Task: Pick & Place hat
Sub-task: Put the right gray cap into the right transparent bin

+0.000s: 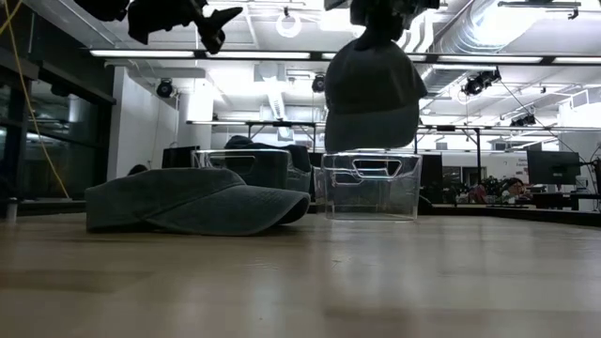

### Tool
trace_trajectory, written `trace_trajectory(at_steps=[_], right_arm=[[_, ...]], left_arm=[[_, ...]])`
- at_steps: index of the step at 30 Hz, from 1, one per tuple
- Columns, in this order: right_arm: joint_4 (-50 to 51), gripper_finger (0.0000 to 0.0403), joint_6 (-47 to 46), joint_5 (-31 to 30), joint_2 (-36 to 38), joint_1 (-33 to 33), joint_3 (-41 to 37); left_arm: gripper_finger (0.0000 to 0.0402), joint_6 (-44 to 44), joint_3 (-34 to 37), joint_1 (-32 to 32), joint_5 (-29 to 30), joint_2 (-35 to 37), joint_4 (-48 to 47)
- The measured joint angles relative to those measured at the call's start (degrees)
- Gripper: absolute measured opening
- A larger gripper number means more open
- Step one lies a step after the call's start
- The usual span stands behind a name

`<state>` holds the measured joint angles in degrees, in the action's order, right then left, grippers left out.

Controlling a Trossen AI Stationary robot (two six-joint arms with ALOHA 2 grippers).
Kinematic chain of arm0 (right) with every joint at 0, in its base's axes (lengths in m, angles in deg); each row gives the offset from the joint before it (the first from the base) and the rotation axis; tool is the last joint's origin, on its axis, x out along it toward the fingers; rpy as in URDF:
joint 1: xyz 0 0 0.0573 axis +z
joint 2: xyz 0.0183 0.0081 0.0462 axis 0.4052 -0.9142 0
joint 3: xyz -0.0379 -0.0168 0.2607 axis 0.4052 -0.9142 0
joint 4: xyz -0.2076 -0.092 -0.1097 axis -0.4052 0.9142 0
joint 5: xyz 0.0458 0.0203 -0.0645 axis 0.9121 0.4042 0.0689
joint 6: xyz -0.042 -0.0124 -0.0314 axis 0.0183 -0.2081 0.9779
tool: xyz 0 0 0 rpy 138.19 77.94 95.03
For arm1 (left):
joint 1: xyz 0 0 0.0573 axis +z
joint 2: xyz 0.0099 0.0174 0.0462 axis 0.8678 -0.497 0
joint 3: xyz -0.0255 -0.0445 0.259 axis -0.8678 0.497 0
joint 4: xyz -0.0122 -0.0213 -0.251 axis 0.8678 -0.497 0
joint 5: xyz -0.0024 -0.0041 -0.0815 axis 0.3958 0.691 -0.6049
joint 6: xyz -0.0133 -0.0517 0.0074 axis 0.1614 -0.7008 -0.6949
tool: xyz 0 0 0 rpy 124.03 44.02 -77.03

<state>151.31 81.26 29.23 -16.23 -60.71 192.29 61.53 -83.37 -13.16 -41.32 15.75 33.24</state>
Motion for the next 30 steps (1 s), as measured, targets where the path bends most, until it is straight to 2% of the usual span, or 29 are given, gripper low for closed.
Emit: trace_trajectory(at_steps=[11,18,27,30], right_arm=[[2.5,0.0007,2.2,-0.2,-4.0,-3.5,9.2],[4.4,0.0007,8.5,-0.4,-7.2,-3.8,10.2],[4.6,0.0007,11.2,-7.8,-11.8,-3.8,10.2],[4.7,0.0007,11.4,-8.7,-13.1,-3.8,10.1]], left_arm=[[0.0273,7.3,0.0,-0.1,-4.1,1.7,-9.7],[0.0273,7.4,0.0,-0.2,-5.2,3.4,-9.4],[0.0273,7.3,0.0,-0.2,-6.9,3.8,-9.5],[0.0273,7.3,0.0,-0.2,-7.3,3.8,-9.5]])
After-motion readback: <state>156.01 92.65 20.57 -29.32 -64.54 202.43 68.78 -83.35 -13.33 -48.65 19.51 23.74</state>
